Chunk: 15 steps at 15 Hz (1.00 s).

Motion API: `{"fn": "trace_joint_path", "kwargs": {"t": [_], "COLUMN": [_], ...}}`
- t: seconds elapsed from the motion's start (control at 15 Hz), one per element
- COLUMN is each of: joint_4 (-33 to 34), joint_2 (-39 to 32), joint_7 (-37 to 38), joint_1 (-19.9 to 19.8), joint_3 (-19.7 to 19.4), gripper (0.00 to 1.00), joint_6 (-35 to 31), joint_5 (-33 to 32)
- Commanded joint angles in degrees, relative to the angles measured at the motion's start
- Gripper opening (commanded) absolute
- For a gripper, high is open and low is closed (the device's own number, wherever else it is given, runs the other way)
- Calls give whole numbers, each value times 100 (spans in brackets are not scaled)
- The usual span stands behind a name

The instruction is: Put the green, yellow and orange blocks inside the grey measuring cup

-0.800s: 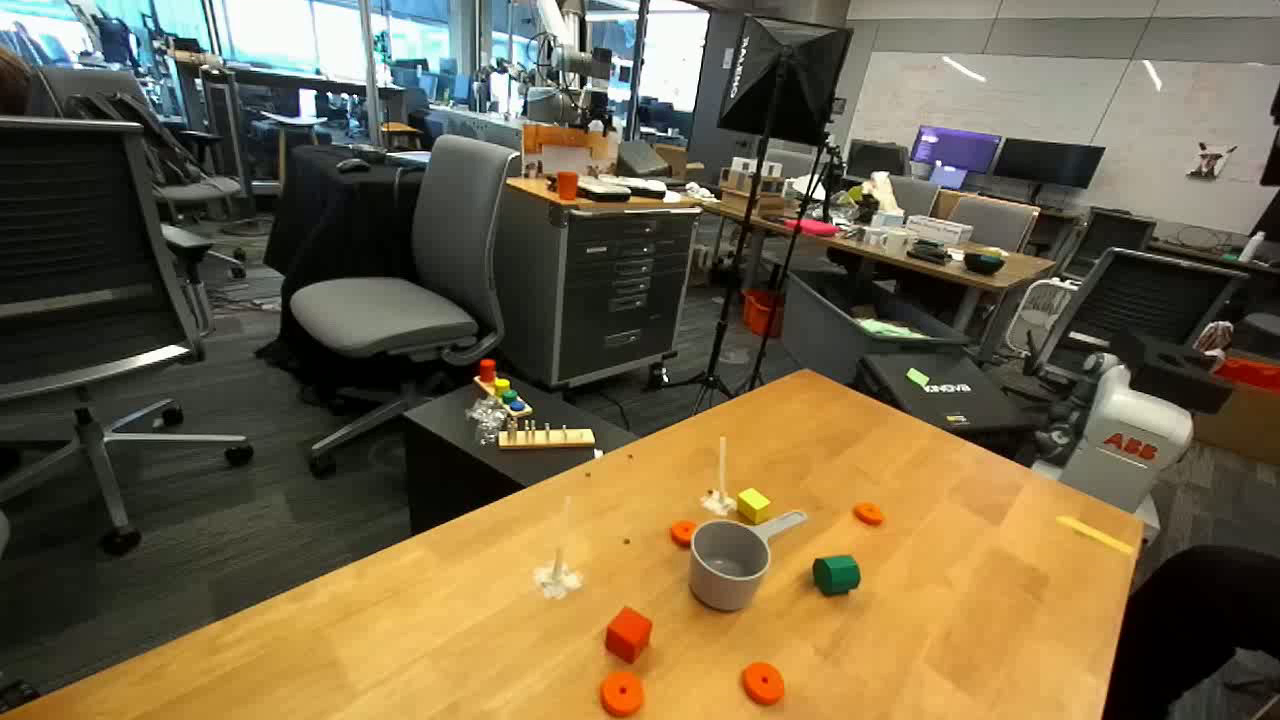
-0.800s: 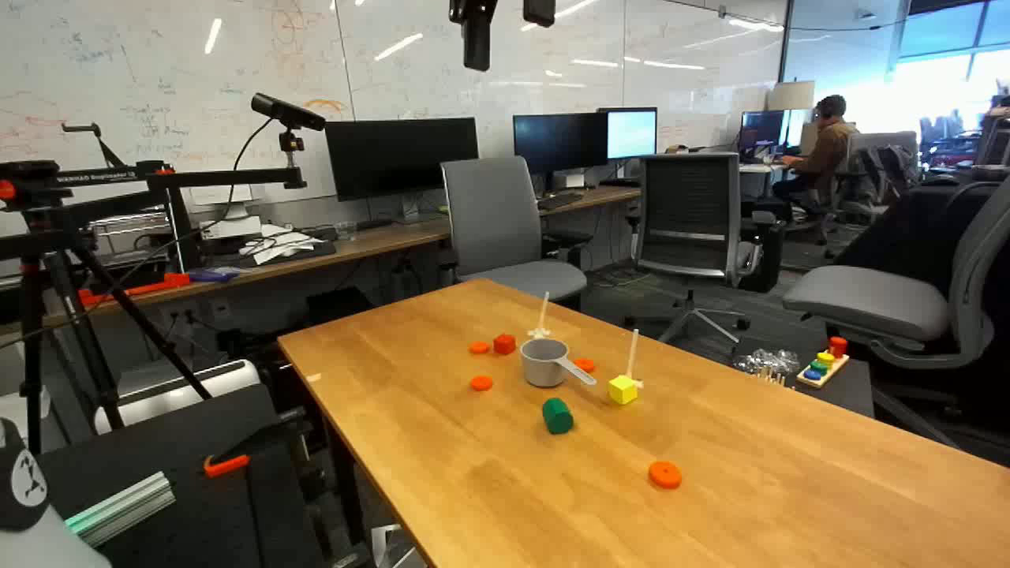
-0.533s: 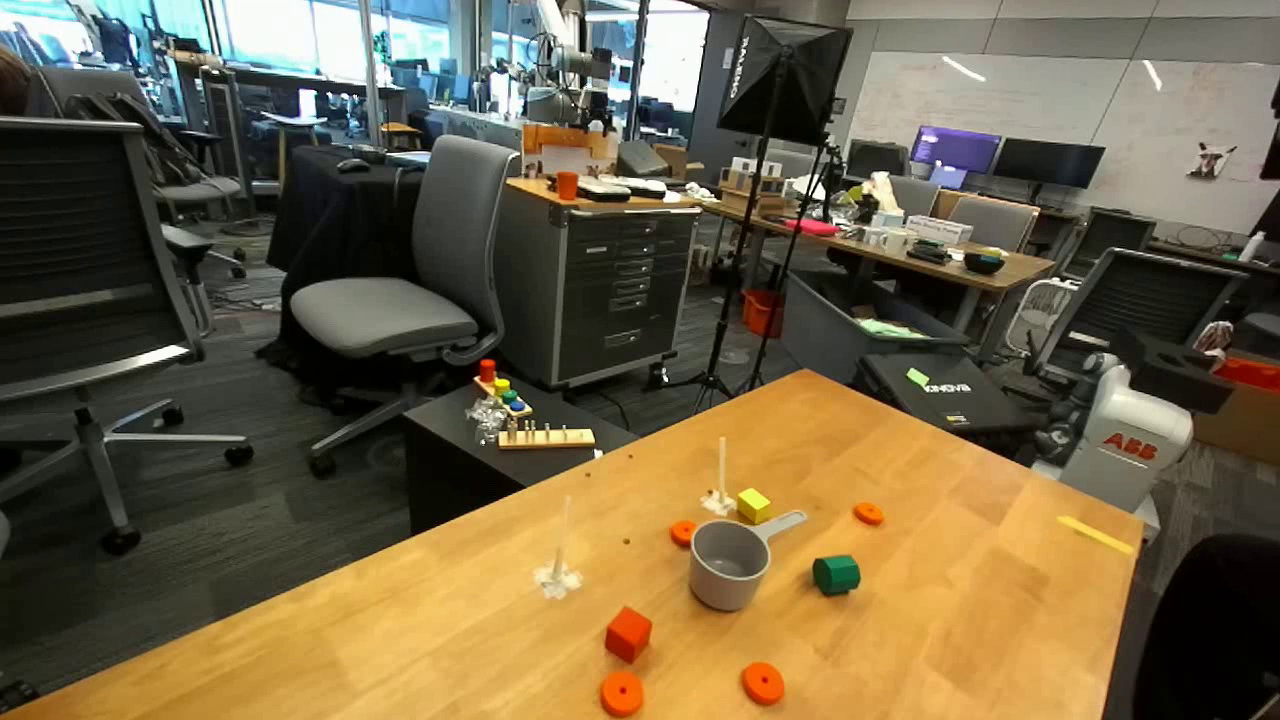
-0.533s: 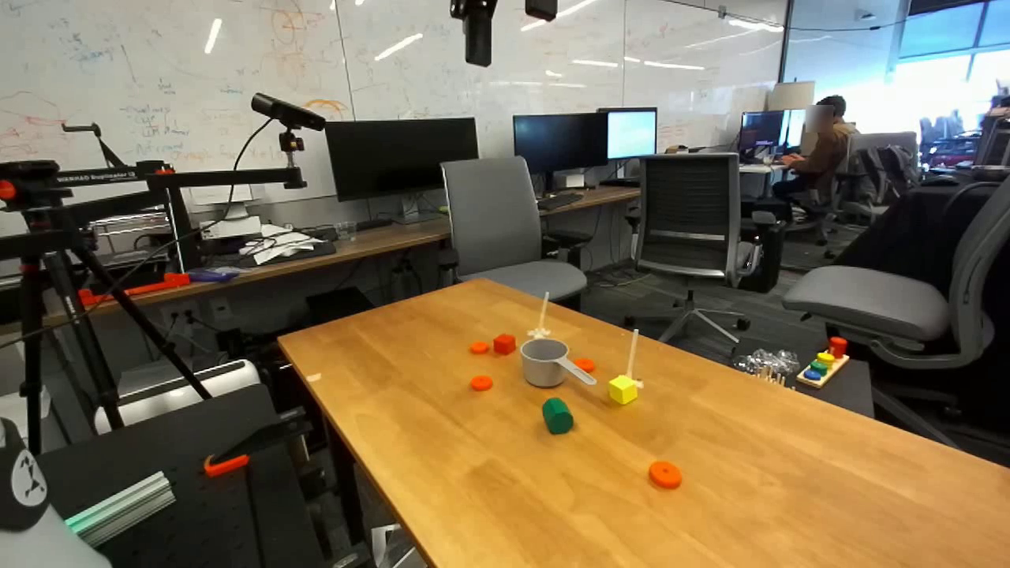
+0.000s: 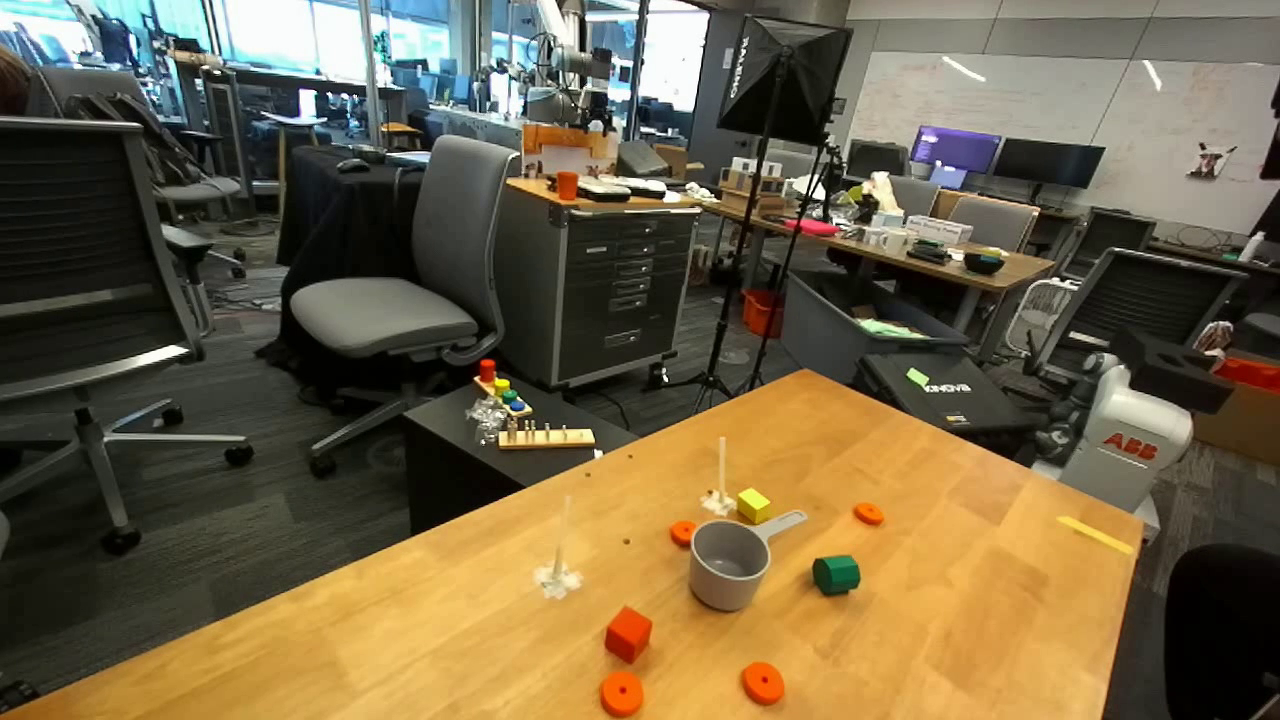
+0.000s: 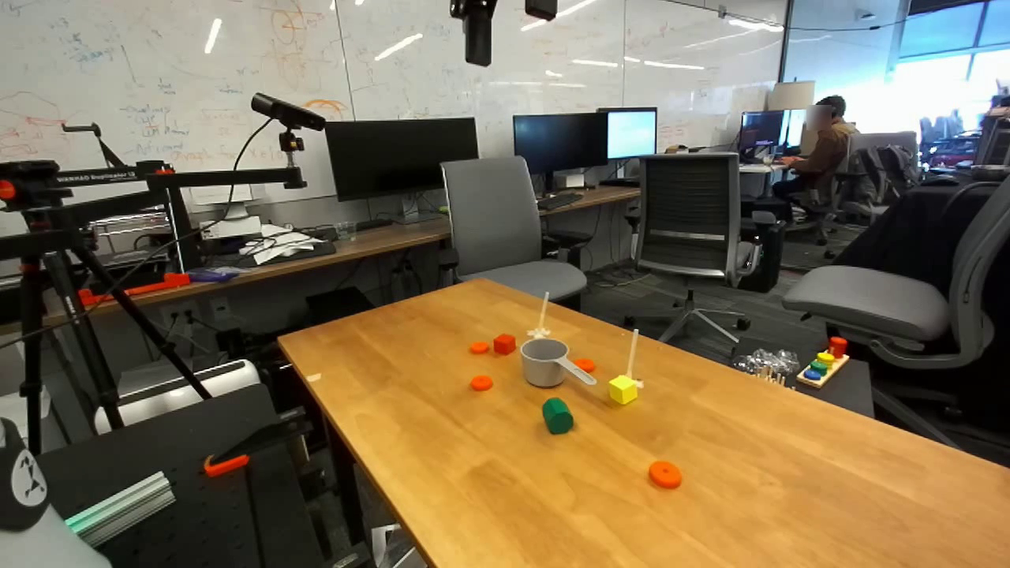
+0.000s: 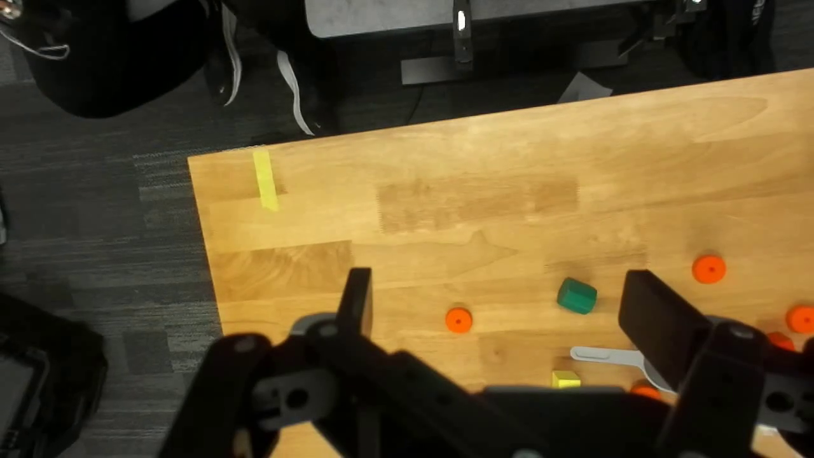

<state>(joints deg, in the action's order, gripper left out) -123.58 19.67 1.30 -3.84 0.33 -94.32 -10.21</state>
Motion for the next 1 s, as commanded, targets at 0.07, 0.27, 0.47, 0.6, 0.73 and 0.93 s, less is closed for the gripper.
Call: {"fn": "trace_joint_path", "kwargs": {"t": [0.07, 0.27, 0.47, 0.6, 0.73, 0.93], "joint_4": [98, 323, 636, 941, 1433, 1179], "joint_2": [-113, -879, -1857, -2524, -3261, -3228], "joint_7": [11, 319, 786, 1088, 1493, 1540], "joint_1": [110, 157, 148, 156, 214, 281], "joint_3": [-30, 117, 179, 118, 28, -69], "gripper": [100, 100, 100, 100, 100, 100], "joint_6": [-77, -469, -797, -1006, -1078, -1205], "joint_5": [26, -138, -348, -585, -745, -676]}}
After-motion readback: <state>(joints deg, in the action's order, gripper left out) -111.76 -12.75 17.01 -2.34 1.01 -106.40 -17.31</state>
